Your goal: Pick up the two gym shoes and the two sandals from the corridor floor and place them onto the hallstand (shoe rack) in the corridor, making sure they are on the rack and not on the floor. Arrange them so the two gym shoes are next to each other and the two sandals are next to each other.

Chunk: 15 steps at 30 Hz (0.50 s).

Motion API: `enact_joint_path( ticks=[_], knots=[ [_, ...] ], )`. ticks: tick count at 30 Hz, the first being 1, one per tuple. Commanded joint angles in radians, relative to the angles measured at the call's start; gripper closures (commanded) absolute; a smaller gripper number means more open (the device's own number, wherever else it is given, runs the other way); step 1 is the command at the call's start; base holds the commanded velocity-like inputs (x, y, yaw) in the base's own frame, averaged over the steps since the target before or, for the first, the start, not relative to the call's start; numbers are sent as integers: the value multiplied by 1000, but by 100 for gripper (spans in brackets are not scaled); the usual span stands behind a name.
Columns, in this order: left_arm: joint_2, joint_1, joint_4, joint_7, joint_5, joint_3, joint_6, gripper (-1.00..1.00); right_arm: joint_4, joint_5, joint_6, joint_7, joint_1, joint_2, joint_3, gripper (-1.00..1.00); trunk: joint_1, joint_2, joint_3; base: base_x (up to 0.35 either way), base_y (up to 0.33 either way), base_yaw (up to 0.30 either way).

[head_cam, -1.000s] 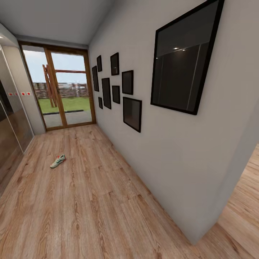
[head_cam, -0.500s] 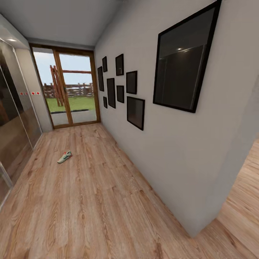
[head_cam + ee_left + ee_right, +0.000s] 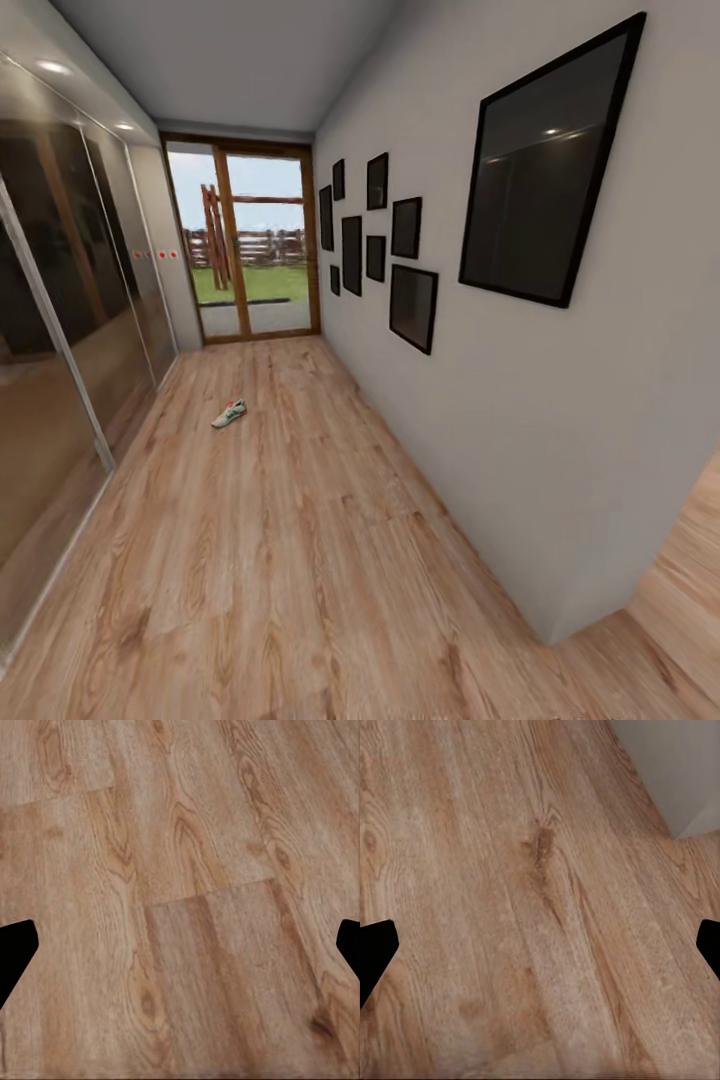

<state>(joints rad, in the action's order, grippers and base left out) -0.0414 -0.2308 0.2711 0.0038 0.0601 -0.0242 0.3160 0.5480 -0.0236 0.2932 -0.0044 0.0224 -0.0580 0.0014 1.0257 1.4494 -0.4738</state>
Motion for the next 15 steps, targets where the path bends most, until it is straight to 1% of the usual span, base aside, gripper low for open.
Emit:
enact_joint_path(
  ticks=[1, 5, 7, 11, 15],
  knots=[
    [0, -1, -1, 0, 6, 0, 3, -100, 0, -2, 3, -1, 0, 0, 0, -100, -1, 1, -1, -312, -125, 274],
    [-1, -1, -1, 2, 9, -2, 2, -100, 0, -2, 3, -1, 0, 0, 0, -100, -1, 1, -3, -265, -115, 274],
    [-1, -1, -1, 4, 16, -8, 3, -100, 0, -2, 3, -1, 0, 0, 0, -100, -1, 1, -4, -146, -63, 274],
    [-1, -1, -1, 6, 31, -24, 4, -100, 0, -2, 3, -2, 1, 0, 0, -100, -1, 1, -5, -64, -28, 274],
    [-1, -1, 0, 7, 35, -29, 4, -100, 0, -2, 3, -2, 1, 0, 0, -100, -1, 1, -7, -20, -9, 274]
  ],
)
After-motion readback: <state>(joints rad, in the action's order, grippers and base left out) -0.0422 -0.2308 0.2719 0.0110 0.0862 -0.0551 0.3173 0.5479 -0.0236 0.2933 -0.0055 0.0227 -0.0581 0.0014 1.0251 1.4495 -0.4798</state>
